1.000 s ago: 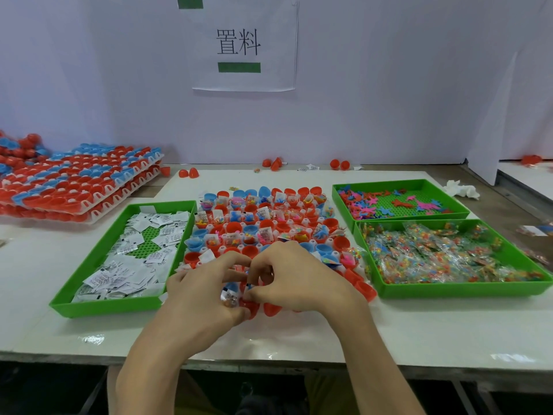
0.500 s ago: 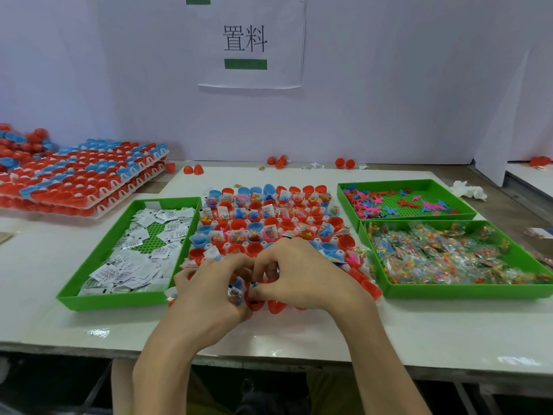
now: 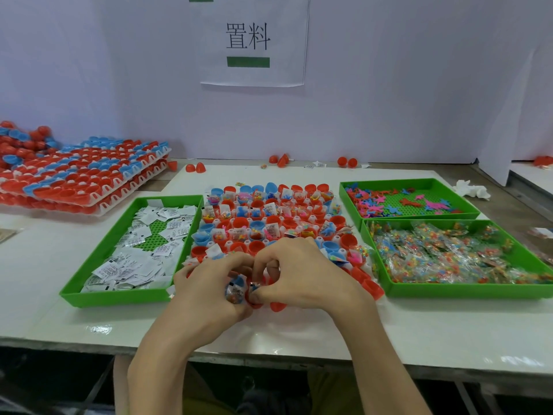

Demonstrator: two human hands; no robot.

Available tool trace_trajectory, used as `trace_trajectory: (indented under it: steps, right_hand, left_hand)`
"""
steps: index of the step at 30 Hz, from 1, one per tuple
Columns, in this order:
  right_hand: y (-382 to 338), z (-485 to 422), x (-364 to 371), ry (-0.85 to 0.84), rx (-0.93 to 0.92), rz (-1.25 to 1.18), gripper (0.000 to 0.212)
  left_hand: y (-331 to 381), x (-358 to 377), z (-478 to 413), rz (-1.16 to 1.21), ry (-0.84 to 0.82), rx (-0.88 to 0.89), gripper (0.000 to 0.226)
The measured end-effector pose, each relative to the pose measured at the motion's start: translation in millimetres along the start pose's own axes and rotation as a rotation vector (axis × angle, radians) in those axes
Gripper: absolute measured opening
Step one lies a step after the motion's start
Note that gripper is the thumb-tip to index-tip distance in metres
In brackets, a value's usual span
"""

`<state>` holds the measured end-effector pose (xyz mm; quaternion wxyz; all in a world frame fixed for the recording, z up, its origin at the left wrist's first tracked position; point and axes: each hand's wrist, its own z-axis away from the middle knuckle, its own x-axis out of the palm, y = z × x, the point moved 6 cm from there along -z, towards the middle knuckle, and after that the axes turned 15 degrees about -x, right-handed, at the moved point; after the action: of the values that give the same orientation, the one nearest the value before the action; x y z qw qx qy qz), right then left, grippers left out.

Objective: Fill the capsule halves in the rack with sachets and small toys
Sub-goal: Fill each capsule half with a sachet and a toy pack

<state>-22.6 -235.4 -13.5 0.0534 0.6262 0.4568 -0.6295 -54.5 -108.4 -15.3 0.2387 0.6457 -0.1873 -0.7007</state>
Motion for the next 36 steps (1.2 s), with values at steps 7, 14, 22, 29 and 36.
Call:
trace_trajectory:
  steps: [7,14,22,29,36]
  right_hand:
    - [0.7,1.3,-1.6,-0.008,0.001,-0.046,0.016]
    - [2.5,4.6,-4.8,0.018,0.002,-0.087,0.022]
    - [40.8,39.2,-73.0,0.504,0.115,-0.135,0.008]
    - [135.1,113.4,-102.4,0.673,0.609,0.011,0.028]
    - [146.9,100.8,-81.5,0.522,0.629,0.023,0.011]
  left_hand:
    - [-3.3,-6.0,2.4,0.072,0.000,0.010,0.052]
    - [-7.4,-22.5,4.7,0.202,0.140,0.090,0.043]
    - [-44.9,-79.1,9.4,0.228,0.406,0.070,0.035]
    - [-119.6,-77.1,-73.0,-0.031,0.154,-0.356,0.037]
    - [-118.5,-69.4,-80.9,-0.043,0.295,-0.303,0.017]
